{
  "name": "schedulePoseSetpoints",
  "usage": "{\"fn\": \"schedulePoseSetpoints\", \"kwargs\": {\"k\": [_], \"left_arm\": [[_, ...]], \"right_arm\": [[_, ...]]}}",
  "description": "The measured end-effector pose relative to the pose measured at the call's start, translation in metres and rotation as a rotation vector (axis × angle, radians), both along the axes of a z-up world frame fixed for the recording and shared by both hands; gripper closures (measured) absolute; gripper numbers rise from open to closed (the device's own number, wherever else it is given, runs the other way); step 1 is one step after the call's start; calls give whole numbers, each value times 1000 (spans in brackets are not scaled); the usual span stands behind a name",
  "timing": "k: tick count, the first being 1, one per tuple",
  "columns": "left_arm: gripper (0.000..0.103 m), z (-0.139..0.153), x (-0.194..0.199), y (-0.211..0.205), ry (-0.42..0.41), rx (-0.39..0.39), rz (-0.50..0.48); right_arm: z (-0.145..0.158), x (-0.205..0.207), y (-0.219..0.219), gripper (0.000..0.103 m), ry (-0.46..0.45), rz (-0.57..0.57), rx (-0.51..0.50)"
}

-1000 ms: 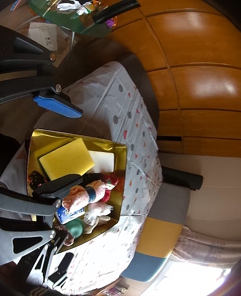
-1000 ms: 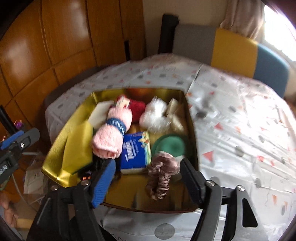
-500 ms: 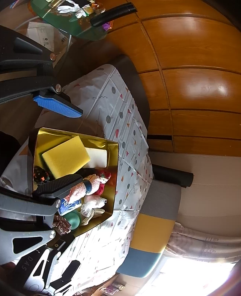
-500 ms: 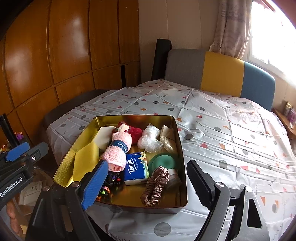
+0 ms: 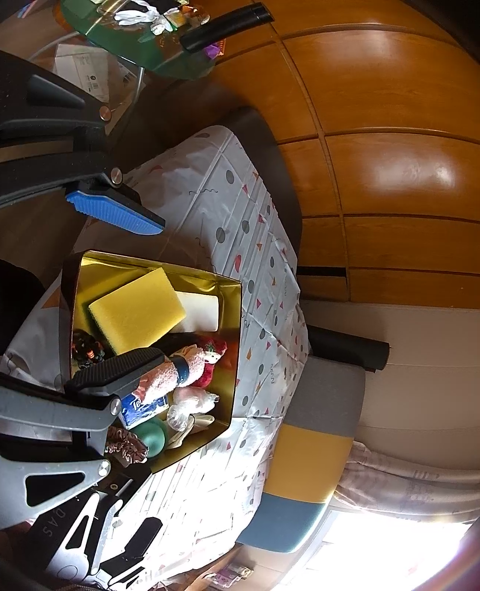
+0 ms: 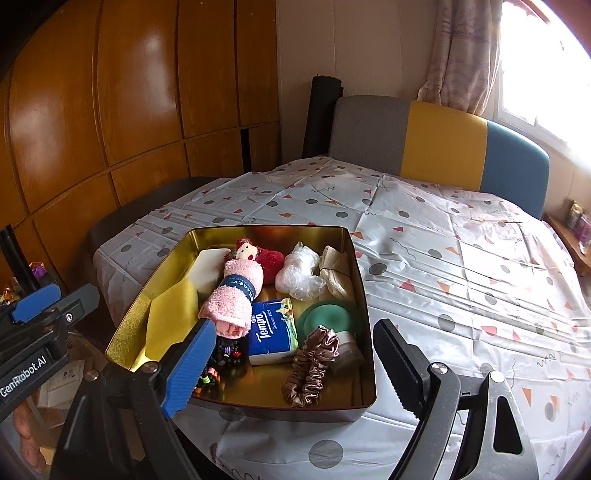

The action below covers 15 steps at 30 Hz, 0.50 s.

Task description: Organize soft objects

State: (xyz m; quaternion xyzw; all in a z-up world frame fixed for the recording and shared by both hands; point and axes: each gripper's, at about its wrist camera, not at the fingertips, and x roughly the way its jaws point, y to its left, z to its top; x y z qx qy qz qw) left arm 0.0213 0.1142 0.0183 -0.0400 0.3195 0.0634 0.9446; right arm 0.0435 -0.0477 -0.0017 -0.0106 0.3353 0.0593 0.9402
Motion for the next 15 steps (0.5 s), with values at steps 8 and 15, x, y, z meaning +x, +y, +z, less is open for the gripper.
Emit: {"fn": "schedulePoseSetpoints", "kwargs": {"k": [8,15], "left_arm": [[38,-1,0,-1,5,3,-2],[38,-1,0,-2,8,4,-1]], "right_arm": [[-1,0,0,16,2,3,0],[-2,0,-1,14,6,0,3]]}}
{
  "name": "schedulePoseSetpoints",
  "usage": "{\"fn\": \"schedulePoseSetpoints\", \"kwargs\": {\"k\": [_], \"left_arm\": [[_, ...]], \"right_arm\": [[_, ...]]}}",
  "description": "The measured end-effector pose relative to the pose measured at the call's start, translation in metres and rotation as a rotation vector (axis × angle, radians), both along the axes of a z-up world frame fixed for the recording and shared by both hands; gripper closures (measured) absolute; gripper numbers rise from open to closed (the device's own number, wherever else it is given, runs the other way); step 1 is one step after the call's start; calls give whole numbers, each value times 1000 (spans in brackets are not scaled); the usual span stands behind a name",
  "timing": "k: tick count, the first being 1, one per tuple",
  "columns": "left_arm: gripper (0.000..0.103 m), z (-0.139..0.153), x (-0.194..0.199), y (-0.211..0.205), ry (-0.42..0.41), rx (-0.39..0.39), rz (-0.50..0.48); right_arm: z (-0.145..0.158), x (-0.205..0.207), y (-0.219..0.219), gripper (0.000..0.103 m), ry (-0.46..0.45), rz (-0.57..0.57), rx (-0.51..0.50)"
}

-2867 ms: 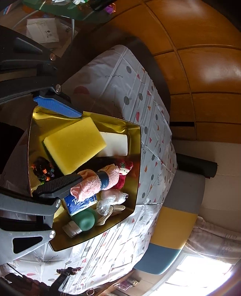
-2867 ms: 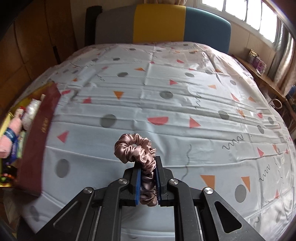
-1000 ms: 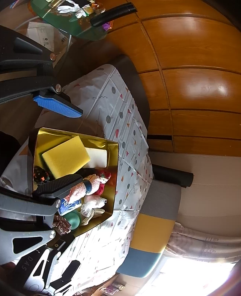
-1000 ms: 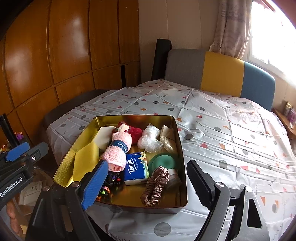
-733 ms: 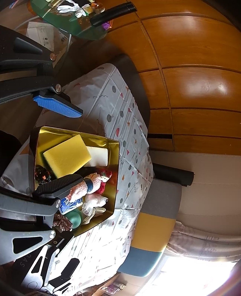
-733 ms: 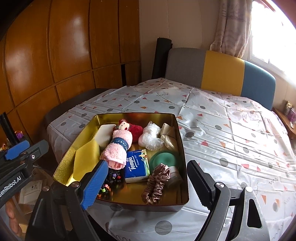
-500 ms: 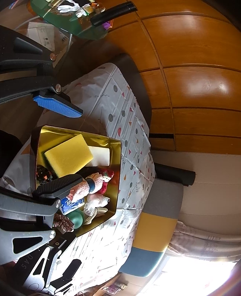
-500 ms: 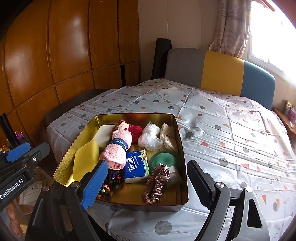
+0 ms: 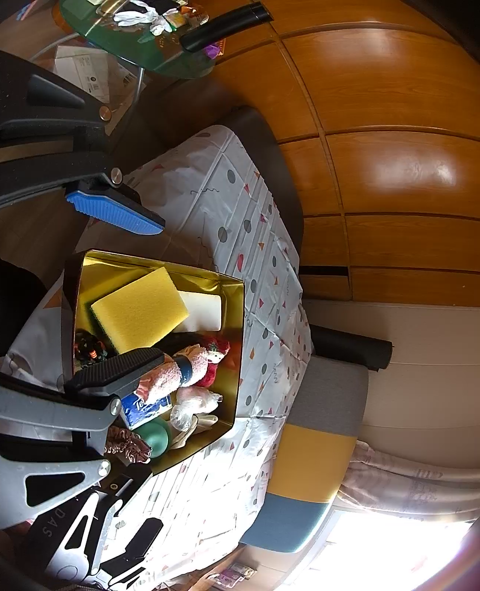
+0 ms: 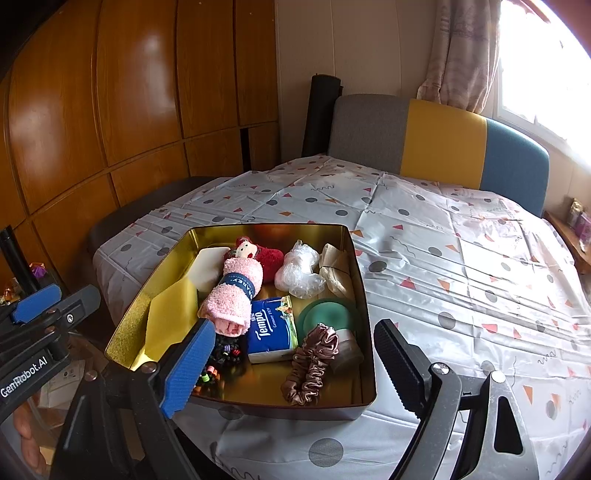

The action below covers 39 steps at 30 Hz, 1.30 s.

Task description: Organize soft objects

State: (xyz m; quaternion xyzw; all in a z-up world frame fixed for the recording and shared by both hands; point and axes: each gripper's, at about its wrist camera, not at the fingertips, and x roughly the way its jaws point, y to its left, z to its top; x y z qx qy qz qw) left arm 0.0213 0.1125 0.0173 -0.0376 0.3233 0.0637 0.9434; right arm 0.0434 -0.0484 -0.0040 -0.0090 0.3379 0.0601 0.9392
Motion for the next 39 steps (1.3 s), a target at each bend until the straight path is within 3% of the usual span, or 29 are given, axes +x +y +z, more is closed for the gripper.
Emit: {"fn": "schedulePoseSetpoints", "kwargs": {"k": [35,39], "left_arm": [[38,-3,1,1,17,6,-10],[38,1,2,-2,24,-27,-42]], "right_arm": [[-3,-1,-5,13,0,-19,12],[-3,-1,-5,13,-2,-18,12]]}}
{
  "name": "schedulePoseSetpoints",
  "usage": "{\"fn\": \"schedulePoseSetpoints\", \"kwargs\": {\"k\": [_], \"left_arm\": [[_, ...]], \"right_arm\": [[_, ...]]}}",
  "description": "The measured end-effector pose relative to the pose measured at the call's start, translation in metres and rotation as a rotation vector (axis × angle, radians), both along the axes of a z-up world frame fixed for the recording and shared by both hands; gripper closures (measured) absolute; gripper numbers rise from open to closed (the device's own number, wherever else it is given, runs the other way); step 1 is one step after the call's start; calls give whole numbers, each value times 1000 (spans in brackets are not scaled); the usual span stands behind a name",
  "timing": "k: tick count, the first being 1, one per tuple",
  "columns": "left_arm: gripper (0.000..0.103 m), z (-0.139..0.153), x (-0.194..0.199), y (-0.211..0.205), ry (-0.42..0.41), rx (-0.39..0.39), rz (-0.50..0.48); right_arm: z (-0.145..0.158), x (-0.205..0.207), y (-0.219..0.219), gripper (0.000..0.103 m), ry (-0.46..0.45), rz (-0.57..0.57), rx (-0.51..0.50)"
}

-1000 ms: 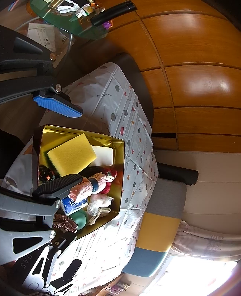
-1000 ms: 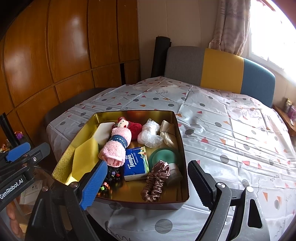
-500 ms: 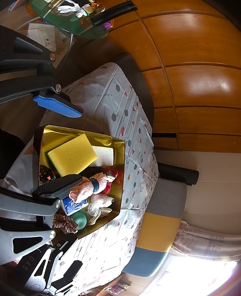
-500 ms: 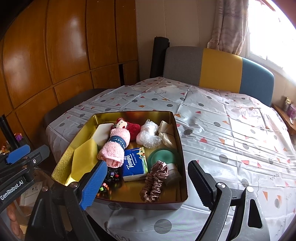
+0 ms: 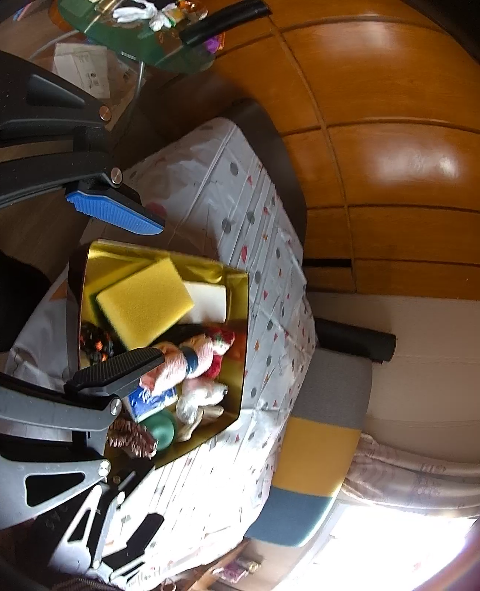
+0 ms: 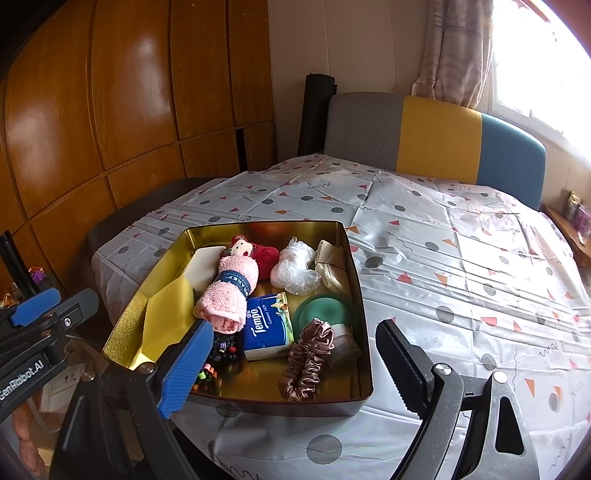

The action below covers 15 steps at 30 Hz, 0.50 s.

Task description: Organize soft objects

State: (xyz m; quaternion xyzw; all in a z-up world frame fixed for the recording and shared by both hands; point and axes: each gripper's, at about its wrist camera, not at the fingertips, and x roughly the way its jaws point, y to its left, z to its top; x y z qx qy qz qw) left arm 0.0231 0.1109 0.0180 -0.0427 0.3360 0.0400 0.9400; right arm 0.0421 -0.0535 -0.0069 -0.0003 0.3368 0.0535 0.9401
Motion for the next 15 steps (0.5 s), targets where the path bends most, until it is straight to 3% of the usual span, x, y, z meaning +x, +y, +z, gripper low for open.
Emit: {"fn": "schedulePoseSetpoints", "kwargs": {"k": [6,10,15], "left_arm": [[37,-8,3,-6,10,10,-5],[49,-7,1,-8,-23,42,2],[51,-7,4,-8,-19,42,-2]], "right_arm": [[-2,0,0,13,5,-3,2],[-6,0,-3,13,14,-11,7],[-9,1,-5,13,21,-14,9]]}}
